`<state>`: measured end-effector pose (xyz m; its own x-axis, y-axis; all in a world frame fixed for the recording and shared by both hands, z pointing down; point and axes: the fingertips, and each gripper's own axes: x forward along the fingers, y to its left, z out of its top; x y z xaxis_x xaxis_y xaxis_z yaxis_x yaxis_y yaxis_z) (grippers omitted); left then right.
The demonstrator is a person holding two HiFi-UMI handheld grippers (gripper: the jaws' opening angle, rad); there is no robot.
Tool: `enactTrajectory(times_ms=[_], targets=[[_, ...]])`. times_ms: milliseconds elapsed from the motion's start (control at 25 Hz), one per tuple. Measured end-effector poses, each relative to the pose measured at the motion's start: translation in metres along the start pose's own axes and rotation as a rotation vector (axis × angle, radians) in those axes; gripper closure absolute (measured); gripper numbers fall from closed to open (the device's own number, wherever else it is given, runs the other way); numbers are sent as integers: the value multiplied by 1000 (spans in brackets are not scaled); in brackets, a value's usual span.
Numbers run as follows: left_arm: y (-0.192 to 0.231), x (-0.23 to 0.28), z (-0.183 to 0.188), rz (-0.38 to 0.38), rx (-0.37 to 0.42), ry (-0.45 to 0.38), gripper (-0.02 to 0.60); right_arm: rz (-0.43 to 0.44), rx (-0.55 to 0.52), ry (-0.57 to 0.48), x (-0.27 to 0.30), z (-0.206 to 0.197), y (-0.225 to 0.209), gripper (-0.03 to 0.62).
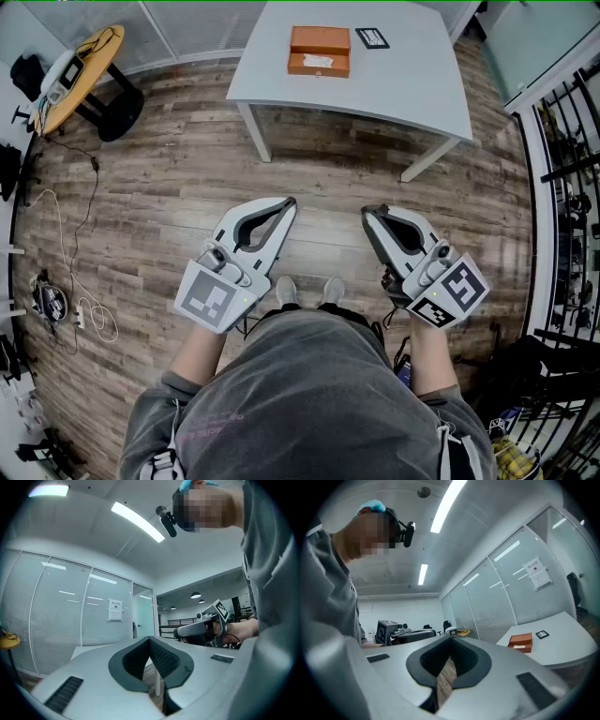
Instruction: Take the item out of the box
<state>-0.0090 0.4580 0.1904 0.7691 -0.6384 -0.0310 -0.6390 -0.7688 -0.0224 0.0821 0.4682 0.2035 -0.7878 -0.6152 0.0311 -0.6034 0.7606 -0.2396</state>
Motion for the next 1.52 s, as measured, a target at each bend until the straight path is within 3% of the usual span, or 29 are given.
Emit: enactTrajectory(times_ms=[680,1520], targets=[[-13,11,-9,-1,-12,19,574,-19,34,7,-14,-5,-11,589],[-58,74,-28,94,-19,62,574,41,67,27,-76,-5,-86,589]])
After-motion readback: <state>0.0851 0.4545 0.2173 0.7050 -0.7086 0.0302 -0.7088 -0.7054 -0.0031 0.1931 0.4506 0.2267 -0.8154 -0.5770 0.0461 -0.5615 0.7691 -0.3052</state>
